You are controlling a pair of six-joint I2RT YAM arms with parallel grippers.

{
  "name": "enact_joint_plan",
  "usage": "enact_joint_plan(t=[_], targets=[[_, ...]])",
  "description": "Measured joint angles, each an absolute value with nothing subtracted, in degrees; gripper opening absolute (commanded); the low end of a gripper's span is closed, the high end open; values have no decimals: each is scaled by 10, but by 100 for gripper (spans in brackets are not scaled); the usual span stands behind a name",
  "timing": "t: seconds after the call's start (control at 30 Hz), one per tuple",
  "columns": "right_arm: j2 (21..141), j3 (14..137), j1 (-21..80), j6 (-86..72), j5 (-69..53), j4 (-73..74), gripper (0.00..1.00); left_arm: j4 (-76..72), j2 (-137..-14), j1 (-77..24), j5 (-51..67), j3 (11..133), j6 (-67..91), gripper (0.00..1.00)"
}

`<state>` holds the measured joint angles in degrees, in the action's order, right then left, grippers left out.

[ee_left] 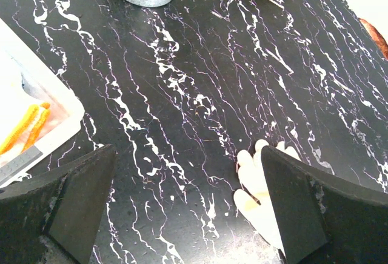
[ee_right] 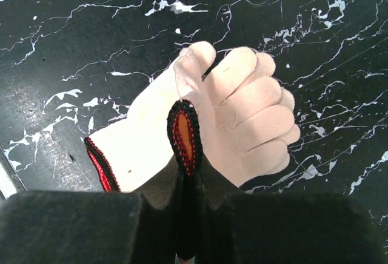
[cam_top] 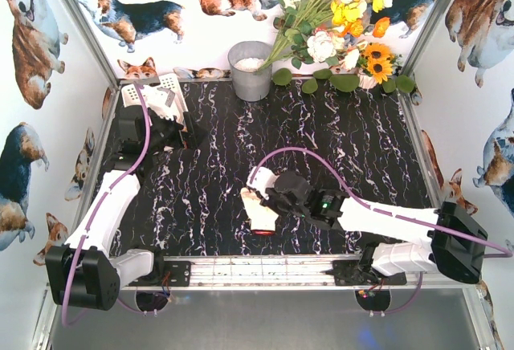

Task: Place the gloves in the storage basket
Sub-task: Pair the glove with the glove.

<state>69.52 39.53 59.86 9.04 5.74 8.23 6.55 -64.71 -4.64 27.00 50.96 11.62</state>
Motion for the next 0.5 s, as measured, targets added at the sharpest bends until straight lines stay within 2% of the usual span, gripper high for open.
enact_joint_plan(t=[0.1, 0.3, 0.37, 0.4, 0.5], targets=[[701, 395, 606, 81, 64, 82, 6, 65, -647, -46, 273, 510, 118, 100], [707, 395, 613, 38, 60, 86, 35, 44, -652, -47, 296, 495, 133, 96], [707, 395, 614, 14, 61, 91, 50, 42, -658, -48, 301, 489, 145, 96], [707, 395, 614, 3, 61, 92, 54, 40, -660, -50, 304, 483, 157, 95], [706, 396, 614, -34, 66, 101, 58, 16, -659, -60, 311, 444, 204, 95]])
